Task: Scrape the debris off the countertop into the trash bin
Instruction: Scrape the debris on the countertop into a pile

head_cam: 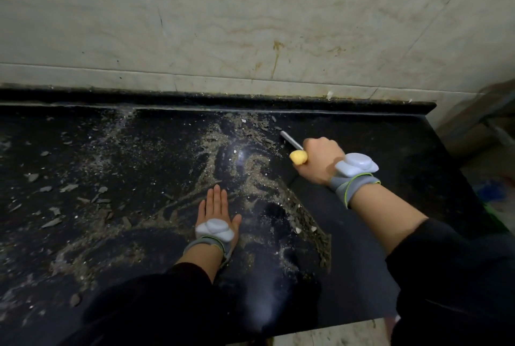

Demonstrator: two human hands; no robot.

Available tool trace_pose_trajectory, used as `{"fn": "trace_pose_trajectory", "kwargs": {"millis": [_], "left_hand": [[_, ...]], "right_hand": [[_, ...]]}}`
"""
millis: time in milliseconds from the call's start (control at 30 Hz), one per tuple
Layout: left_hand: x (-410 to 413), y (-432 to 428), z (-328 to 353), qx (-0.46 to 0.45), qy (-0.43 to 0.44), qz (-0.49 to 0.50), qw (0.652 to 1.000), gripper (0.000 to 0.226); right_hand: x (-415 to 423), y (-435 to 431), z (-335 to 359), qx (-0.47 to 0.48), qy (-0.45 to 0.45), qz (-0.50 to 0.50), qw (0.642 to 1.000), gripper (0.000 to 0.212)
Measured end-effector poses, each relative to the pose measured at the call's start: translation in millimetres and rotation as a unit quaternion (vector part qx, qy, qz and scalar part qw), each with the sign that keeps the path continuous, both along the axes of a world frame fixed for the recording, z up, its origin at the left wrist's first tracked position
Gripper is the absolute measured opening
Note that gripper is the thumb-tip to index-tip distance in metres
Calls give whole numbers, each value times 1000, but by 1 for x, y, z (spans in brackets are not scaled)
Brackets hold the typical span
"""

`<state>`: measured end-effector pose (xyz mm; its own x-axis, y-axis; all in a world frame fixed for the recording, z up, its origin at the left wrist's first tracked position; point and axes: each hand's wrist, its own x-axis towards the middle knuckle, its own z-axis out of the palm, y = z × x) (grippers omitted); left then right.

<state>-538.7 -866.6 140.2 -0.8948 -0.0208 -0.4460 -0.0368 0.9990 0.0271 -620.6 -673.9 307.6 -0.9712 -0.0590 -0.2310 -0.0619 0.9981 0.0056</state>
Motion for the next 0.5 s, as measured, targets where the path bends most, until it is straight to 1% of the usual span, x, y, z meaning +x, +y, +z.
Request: {"fn": "trace_pose_trajectory", "kwargs": {"millis": [133,200,300,433,500], "left_hand": [[2,0,3,4,2,-5,1000,70],[2,-1,5,0,1,-14,1000,72],[-1,-3,8,6,-2,-25,1000,71],[4,-6,11,3,24,-53,998,72],[-1,-8,9,-7,32,-69,997,72]], "right_hand": [[18,-20,-1,-9,-29,85,996,22],[27,-24,0,-23,-32,92,995,24],[28,-22,5,-57,-6,58,997,28],[23,-4,6,-68,63,12,996,35],[10,7,0,-70,70,-6,995,33]]}}
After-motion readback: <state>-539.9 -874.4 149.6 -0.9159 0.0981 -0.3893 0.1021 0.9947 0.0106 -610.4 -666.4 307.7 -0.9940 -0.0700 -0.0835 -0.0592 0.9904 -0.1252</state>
